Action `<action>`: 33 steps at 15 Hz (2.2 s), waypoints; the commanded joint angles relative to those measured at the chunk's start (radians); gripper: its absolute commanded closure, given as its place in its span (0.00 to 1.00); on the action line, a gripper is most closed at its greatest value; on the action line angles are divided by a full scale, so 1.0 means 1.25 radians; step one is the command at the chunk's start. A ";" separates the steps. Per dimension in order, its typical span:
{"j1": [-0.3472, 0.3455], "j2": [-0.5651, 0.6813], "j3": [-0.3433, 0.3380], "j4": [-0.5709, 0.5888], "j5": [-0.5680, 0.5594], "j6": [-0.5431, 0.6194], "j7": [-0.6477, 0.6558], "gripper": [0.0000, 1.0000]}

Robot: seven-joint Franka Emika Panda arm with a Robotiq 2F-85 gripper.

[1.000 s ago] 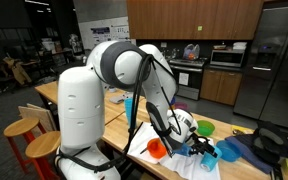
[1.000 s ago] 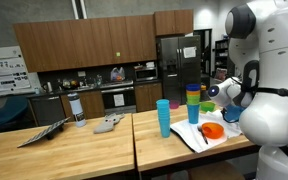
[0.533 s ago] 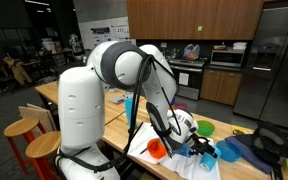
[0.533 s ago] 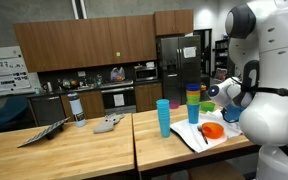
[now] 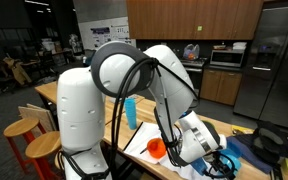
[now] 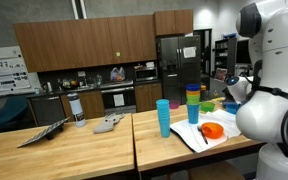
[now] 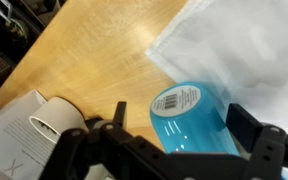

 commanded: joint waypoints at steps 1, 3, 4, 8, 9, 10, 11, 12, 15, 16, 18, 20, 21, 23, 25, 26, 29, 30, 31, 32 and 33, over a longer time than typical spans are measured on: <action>-0.049 -0.048 -0.029 -0.007 0.080 0.071 -0.080 0.00; -0.068 -0.057 -0.034 -0.005 0.139 0.111 -0.142 0.00; -0.075 -0.061 -0.032 -0.011 0.185 0.127 -0.183 0.00; -0.087 -0.064 -0.011 -0.008 0.409 0.133 -0.354 0.00; -0.084 -0.061 -0.009 0.005 0.449 0.108 -0.374 0.00; -0.071 -0.042 -0.023 0.006 0.396 0.128 -0.325 0.00; -0.071 -0.041 -0.022 0.008 0.408 0.126 -0.336 0.00; -0.071 -0.040 -0.022 0.008 0.407 0.127 -0.335 0.00; -0.071 -0.036 -0.022 0.008 0.407 0.127 -0.335 0.00; -0.071 -0.036 -0.022 0.008 0.407 0.127 -0.335 0.00; -0.077 -0.050 -0.020 -0.003 0.422 0.134 -0.358 0.00; -0.094 -0.067 -0.006 -0.030 0.505 0.151 -0.439 0.00; -0.100 -0.071 -0.002 -0.032 0.552 0.152 -0.480 0.00; -0.108 -0.084 0.002 -0.033 0.633 0.136 -0.543 0.00; -0.121 -0.090 -0.001 -0.020 0.708 0.123 -0.604 0.00; -0.131 -0.093 -0.006 -0.014 0.745 0.116 -0.631 0.00; -0.163 -0.093 -0.009 0.007 0.872 0.090 -0.734 0.00; -0.172 -0.091 -0.012 0.019 0.905 0.078 -0.760 0.00; -0.180 -0.088 -0.014 0.030 0.932 0.069 -0.780 0.00; -0.188 -0.084 -0.018 0.042 0.952 0.060 -0.791 0.00; -0.154 -0.080 -0.061 0.053 0.976 0.055 -0.808 0.00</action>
